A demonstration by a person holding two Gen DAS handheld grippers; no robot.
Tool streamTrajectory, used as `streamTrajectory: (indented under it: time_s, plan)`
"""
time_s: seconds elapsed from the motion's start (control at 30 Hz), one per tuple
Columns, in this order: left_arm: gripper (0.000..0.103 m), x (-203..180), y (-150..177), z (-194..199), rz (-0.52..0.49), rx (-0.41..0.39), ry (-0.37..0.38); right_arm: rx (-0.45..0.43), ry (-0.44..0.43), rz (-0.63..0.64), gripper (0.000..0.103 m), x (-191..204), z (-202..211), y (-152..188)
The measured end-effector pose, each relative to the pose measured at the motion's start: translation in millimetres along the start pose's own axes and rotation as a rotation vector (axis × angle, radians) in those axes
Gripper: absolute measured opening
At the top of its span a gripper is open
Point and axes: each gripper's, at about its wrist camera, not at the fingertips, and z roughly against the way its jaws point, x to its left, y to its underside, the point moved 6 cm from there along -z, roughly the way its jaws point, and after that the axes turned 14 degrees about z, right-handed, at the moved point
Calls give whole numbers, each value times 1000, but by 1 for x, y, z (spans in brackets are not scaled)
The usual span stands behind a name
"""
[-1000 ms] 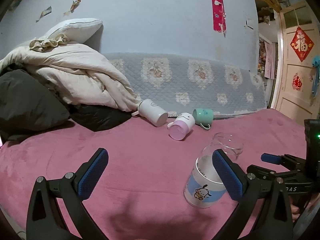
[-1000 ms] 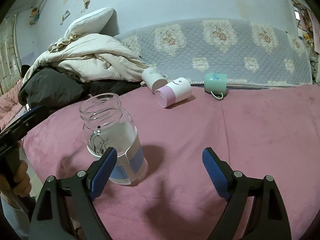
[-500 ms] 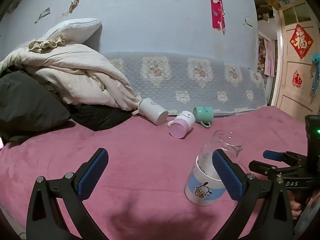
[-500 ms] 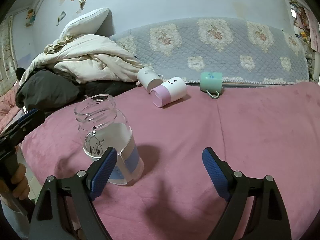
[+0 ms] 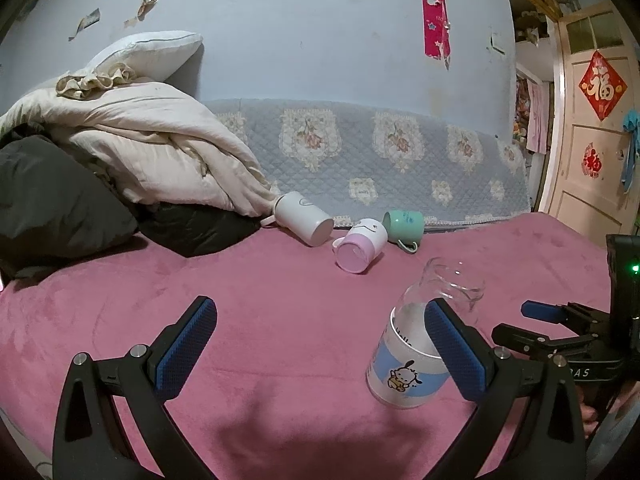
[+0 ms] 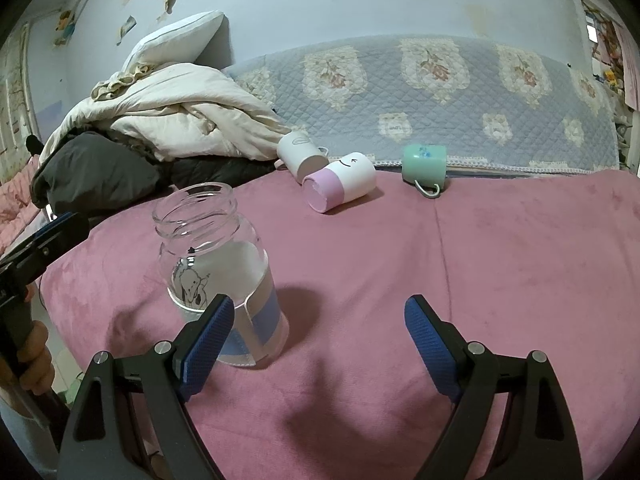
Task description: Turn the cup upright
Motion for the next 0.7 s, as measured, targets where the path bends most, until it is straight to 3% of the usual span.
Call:
streamTrajectory:
  time_s: [0.7]
  plan:
    - [103,0,3,-9,4,19,-12,57,-22,17,89,4,-16,7]
